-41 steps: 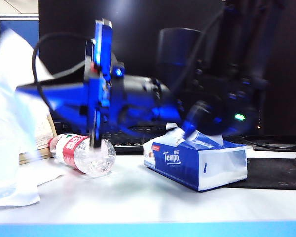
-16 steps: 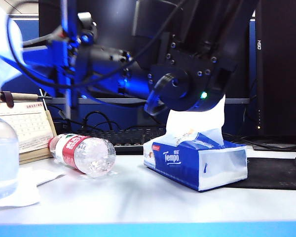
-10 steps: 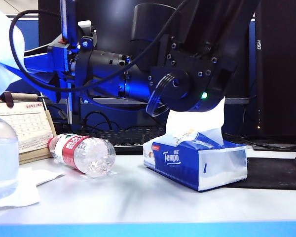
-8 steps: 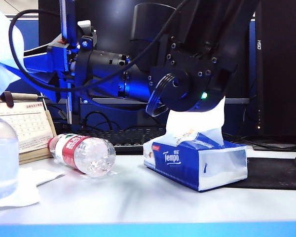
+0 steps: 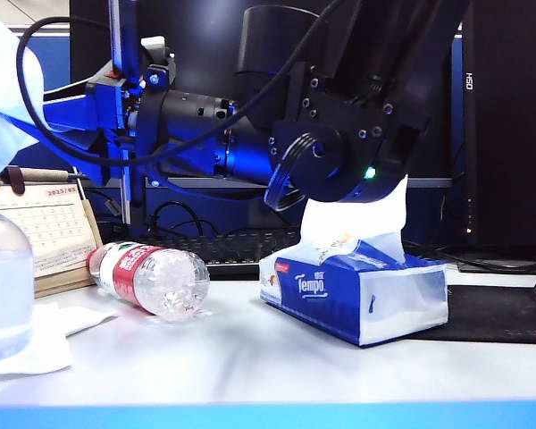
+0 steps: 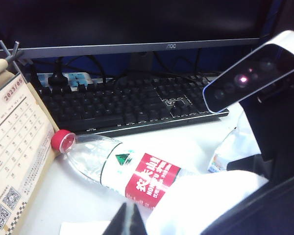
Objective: Pull out a tissue from the tissue dispenser, then press the switch of the alcohol sanitizer bottle to drop some sanitizer on the paper tissue, and finally place the treated tissue on the table.
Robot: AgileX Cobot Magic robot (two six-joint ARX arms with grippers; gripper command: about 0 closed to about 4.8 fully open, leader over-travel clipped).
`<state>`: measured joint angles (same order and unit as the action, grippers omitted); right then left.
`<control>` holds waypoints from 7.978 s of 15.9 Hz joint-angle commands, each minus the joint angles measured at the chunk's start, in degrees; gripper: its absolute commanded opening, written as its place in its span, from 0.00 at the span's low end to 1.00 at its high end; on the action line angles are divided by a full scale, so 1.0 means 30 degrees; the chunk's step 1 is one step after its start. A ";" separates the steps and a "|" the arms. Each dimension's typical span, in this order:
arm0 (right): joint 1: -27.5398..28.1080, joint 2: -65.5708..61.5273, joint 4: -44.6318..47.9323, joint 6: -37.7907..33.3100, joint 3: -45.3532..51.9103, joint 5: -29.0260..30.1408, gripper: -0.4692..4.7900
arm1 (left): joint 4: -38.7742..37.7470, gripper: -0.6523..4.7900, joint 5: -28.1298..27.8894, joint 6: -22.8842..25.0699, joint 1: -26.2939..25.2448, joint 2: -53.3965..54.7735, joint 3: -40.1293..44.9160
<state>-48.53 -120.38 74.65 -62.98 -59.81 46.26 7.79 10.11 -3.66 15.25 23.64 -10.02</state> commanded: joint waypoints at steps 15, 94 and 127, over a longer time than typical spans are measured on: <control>-0.0022 0.0095 0.0772 0.0073 -0.0066 -0.0517 0.08 | -0.0583 0.11 0.0437 -0.1647 -0.0007 0.0044 0.2769; 1.3588 1.0302 -0.1807 -0.4481 -0.5697 0.7074 0.08 | -0.8218 0.11 -1.0630 0.2441 0.0000 -0.7781 -0.9712; 0.8932 3.4009 -2.7802 1.3500 1.9904 -1.4010 0.08 | -0.7628 0.12 -0.3920 -0.4422 0.0000 -0.7592 0.2630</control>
<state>-21.04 -18.39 -9.39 -22.70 -0.45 4.29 -15.20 -1.96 -15.05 15.27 0.89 -2.48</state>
